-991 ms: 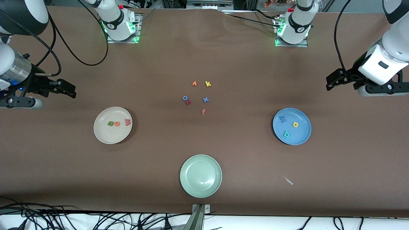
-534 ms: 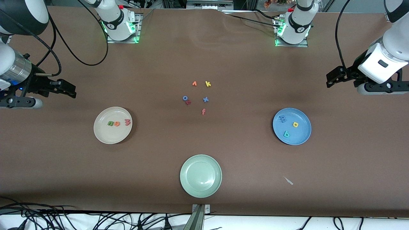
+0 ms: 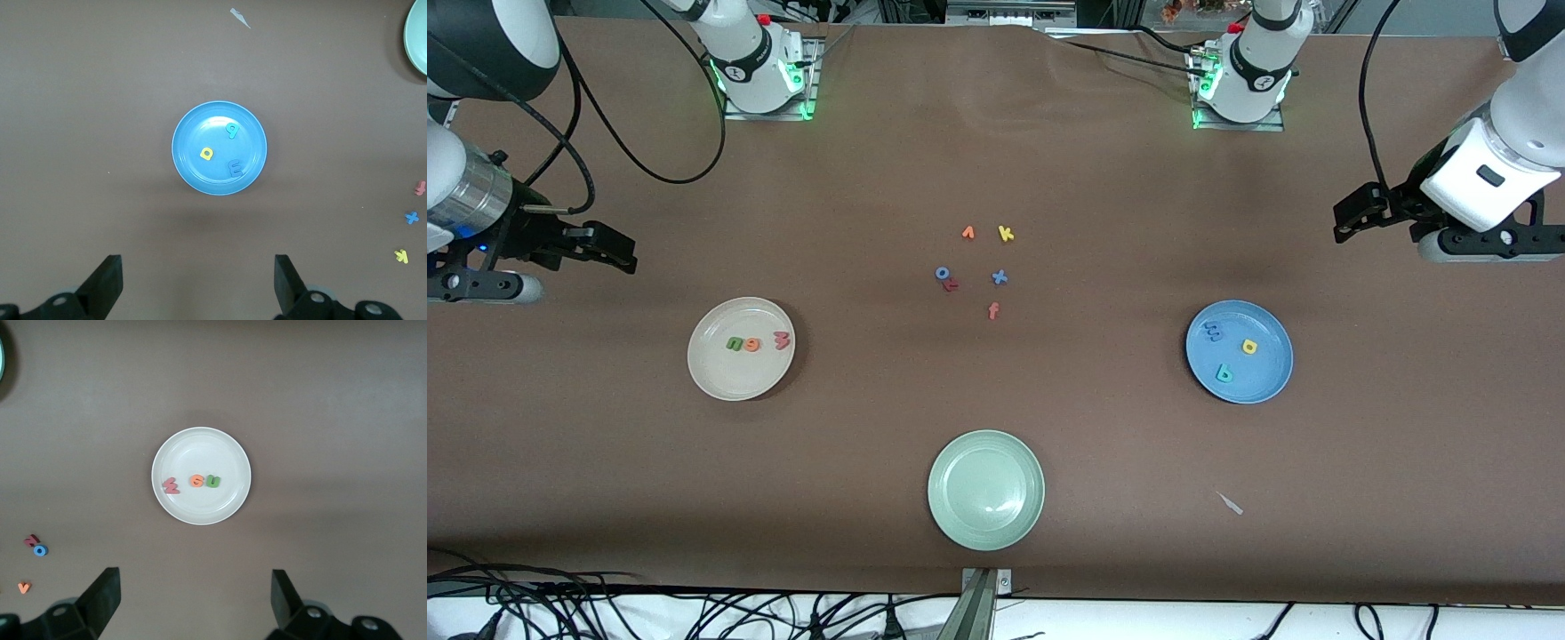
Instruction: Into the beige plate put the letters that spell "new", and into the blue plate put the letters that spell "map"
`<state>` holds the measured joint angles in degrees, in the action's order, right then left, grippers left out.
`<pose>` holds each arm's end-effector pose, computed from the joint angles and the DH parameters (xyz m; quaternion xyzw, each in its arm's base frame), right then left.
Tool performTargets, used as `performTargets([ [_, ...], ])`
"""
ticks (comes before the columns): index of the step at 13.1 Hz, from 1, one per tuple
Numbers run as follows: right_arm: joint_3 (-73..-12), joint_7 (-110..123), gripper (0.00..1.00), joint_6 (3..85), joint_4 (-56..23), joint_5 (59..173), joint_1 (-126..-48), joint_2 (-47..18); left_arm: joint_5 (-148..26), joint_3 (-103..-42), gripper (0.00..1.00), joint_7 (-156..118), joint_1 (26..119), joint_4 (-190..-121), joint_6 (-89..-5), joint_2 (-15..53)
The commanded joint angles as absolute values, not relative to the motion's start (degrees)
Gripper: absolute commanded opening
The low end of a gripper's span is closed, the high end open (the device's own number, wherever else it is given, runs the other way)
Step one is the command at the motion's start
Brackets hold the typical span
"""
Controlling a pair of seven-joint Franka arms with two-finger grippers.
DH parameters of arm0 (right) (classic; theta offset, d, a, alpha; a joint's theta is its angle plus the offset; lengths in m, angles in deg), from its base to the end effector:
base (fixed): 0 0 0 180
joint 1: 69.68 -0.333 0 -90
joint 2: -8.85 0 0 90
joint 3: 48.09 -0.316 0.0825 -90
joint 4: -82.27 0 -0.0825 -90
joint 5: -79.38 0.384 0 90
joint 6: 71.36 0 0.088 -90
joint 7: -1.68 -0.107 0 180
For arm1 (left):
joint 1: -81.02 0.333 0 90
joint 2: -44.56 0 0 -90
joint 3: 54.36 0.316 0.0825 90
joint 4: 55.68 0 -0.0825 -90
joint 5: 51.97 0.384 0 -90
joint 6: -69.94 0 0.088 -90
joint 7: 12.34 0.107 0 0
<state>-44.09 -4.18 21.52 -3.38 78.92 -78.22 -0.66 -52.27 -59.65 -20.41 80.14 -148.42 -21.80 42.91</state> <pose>0.6049 0.0505 0.5685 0.9997 -0.0109 -0.0187 0.0115 0.5604 -0.0604 0.5885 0.9996 0.0167 -0.0234 0.0011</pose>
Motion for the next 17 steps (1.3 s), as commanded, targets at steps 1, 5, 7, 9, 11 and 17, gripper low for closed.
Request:
performTargets([
  [1,-44.1,-3.8,1.0,23.1,-6.7,79.1,-78.4,1.4,-51.8,-59.3,1.0,-19.2,79.6,-147.1,-20.4,42.6],
  [5,-44.2,-3.8,1.0,22.6,-6.6,78.9,-78.5,1.4,-51.8,-59.4,1.0,-19.3,79.3,-147.0,-20.4,42.6],
  [7,-44.1,-3.8,1.0,22.5,-6.7,79.0,-78.5,1.5,-51.8,-59.4,1.0,-19.3,79.4,-147.1,-20.4,42.6],
  [9,-44.1,-3.8,1.0,22.3,-6.7,79.0,-78.4,1.4,-51.8,-59.4,1.0,-19.3,79.4,-147.0,-20.3,42.6],
  [11,-44.1,-3.8,1.0,22.4,-6.7,78.7,-78.5,1.4,-51.7,-59.4,1.0,-19.2,79.4,-147.1,-20.3,42.6],
  [17,-44.0,-3.8,1.0,22.4,-6.7,78.8,-78.4,1.4,-51.7,-59.4,1.0,-19.3,79.3,-147.1,-20.3,42.6],
])
